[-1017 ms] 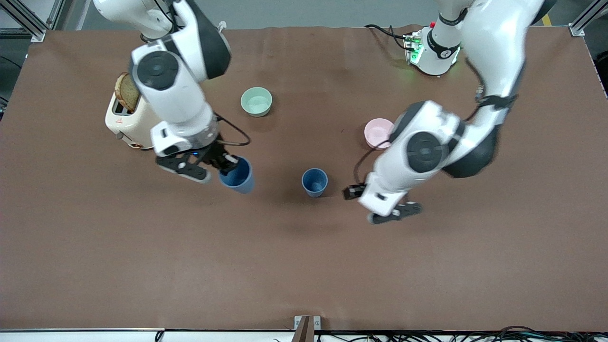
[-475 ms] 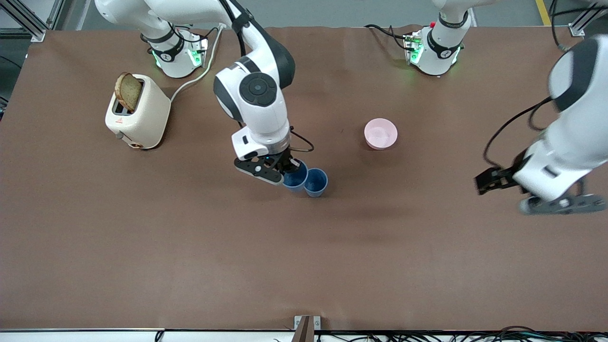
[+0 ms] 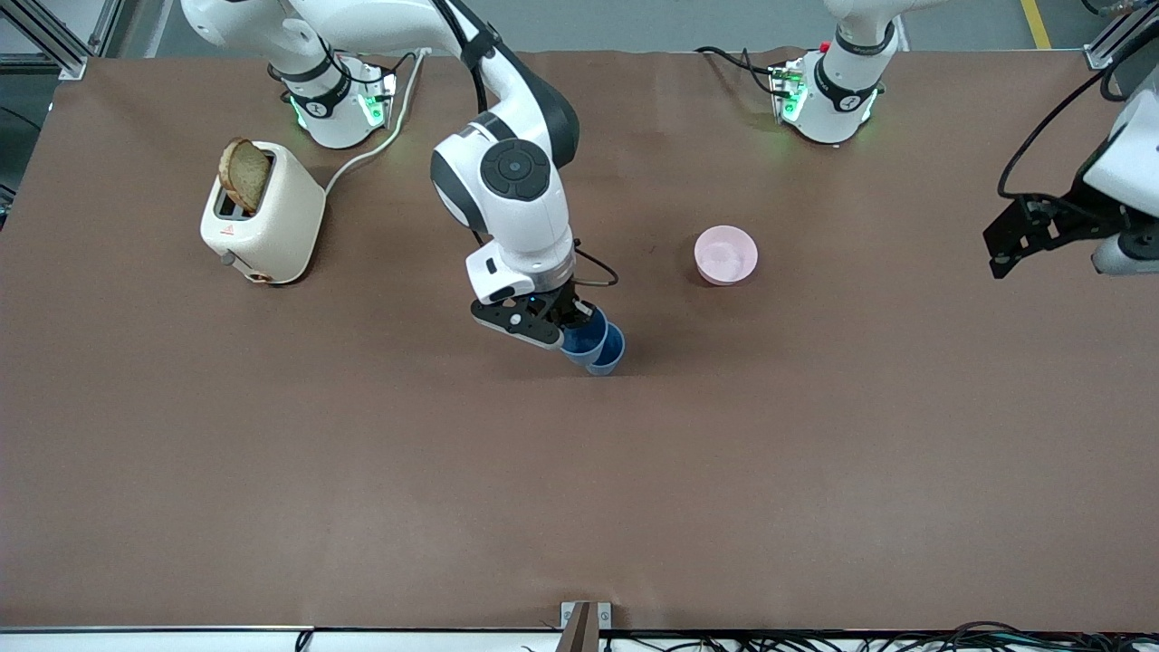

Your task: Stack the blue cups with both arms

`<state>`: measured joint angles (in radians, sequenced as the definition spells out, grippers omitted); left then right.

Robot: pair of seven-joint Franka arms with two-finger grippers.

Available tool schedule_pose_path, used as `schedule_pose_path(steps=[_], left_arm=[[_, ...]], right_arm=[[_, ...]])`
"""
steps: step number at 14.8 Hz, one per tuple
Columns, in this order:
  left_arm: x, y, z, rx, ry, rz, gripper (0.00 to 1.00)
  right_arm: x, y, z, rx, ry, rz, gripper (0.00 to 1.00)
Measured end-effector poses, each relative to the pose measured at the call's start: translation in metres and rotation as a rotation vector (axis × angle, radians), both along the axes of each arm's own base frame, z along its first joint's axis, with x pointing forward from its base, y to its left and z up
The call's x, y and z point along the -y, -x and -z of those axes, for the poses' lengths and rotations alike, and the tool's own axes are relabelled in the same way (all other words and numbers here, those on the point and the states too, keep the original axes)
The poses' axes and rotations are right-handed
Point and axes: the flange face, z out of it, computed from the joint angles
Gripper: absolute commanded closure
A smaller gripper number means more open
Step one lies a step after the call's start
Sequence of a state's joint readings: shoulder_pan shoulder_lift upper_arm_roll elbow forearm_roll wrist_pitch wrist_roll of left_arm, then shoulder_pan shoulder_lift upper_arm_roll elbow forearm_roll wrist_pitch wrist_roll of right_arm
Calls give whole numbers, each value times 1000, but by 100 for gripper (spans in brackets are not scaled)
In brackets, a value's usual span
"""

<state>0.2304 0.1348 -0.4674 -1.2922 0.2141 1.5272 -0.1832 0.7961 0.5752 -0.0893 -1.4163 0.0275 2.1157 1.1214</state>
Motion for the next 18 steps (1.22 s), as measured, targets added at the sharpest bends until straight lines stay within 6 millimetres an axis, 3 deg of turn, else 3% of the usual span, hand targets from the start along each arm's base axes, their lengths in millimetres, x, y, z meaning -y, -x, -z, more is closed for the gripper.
schedule_pose_path(steps=[3,7,10,15,18], left_arm=[[1,-1,6,-22,54,-5,0],[-23,2,13,-69,67,-65,0],[-39,17,17,-106,89,-107,0],[-34,49,24,-135,73,-158,0],[-42,57,28,-144,70,-171,0]], right_arm=[[-3,1,9,-4,3,-4,95],[-11,6,7,3,-10,-11,95],[-14,8,8,4,-12,-15,95],[-17,8,24,-2,-5,-18,95],[-20,8,31,0,-5,-21,94]])
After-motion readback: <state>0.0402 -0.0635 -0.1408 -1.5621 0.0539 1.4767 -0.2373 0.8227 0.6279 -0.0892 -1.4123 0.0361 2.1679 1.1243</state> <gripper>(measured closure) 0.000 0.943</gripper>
